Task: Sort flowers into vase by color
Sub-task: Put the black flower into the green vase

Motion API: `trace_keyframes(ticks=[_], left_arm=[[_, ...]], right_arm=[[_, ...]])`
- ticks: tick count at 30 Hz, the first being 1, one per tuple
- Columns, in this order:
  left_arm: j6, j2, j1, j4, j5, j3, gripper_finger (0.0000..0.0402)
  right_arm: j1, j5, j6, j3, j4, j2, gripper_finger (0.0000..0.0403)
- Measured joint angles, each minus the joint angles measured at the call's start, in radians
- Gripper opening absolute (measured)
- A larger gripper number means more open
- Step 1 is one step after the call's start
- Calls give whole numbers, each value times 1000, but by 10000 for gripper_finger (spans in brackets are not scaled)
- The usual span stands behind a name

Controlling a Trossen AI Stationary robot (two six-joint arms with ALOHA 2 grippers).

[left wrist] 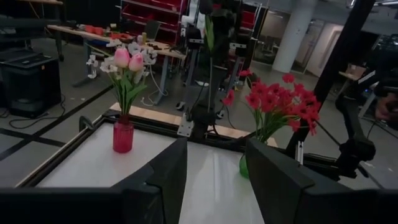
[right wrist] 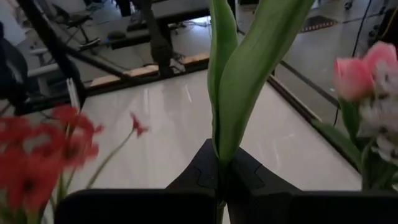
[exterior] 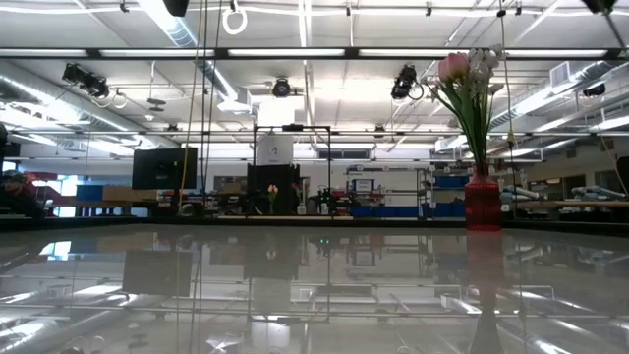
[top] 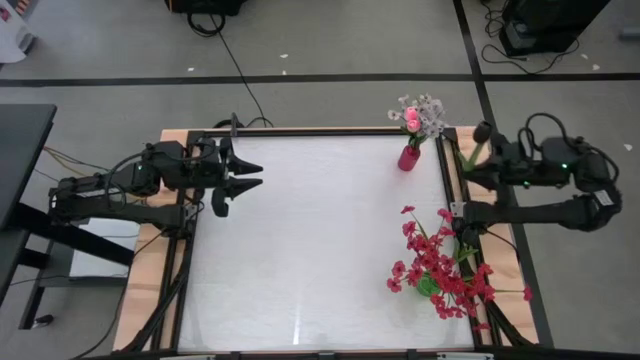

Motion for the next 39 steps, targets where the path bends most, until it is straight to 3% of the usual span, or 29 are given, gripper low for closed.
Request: trace_keyframes(ticks=[9,16,22,31,39], left_arm=[[0,0,0,0,0,0,169],[0,0,0,0,0,0,169],[0,0,0,0,0,0,169],[0,0,0,0,0,0,169],[0,0,0,0,0,0,169]], right_arm=[[0,-181,4,-145,1,-195,14],[0,-344,84,-323,237,-299,14],[0,-561,187,-482,444,-323,14],[0,-762,254,-538,658,-330,14],[0,-812,261,-610,756,-329,14]])
